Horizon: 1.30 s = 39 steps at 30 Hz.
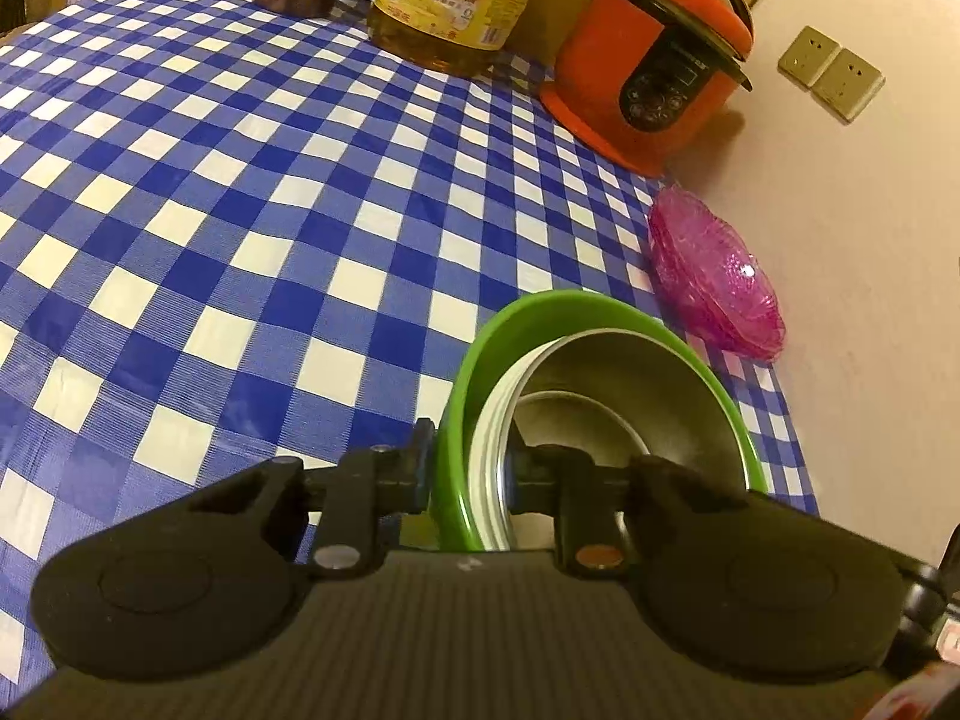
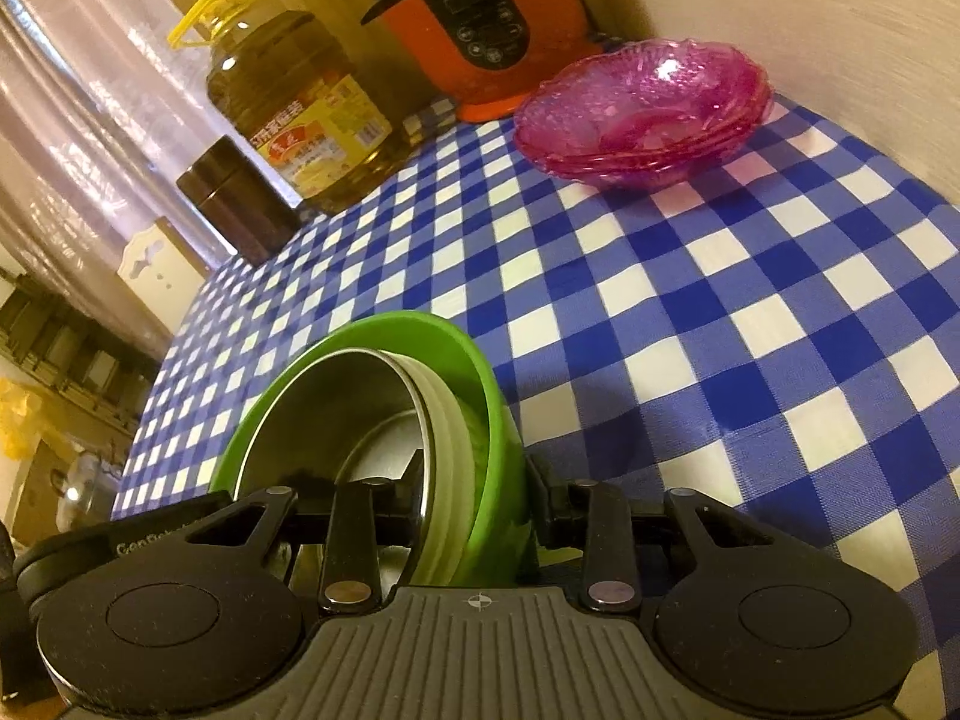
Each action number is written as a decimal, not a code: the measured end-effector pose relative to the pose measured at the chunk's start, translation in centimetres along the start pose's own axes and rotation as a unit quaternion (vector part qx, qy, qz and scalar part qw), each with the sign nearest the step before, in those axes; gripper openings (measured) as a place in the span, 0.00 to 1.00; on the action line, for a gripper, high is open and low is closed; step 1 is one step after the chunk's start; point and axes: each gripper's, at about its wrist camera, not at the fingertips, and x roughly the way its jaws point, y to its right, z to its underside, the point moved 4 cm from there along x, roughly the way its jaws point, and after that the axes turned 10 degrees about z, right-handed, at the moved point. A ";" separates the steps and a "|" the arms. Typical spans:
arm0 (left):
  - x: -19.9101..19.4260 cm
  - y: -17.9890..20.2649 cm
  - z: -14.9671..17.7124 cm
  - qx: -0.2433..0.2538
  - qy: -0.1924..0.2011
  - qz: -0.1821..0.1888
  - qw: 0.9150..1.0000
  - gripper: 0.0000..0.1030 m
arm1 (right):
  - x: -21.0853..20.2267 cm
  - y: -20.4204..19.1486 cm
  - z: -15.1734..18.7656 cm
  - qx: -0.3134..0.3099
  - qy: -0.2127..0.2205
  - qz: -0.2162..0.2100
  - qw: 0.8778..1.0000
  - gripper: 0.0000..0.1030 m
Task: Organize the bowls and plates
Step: 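Carry the green bowl stack with both grippers over the pink dishes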
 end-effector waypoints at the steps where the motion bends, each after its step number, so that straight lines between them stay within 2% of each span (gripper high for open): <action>1: 0.0 0.2 0.0 0.001 -0.002 -0.001 1.000 0.18 | -0.1 0.1 -0.1 0.002 -0.001 0.000 1.000 0.32; 14: 1.0 4.5 -1.5 0.024 -0.010 0.021 0.999 0.18 | -2.5 2.0 -2.4 0.037 0.016 0.021 0.999 0.31; 27: 4.2 10.7 -6.7 0.061 -0.015 0.069 0.996 0.19 | -4.8 4.1 -9.3 0.072 0.048 0.045 0.995 0.31; 39: 9.4 14.6 -11.0 0.086 -0.030 0.082 0.992 0.19 | -2.9 6.2 -14.7 0.095 0.067 0.050 0.992 0.31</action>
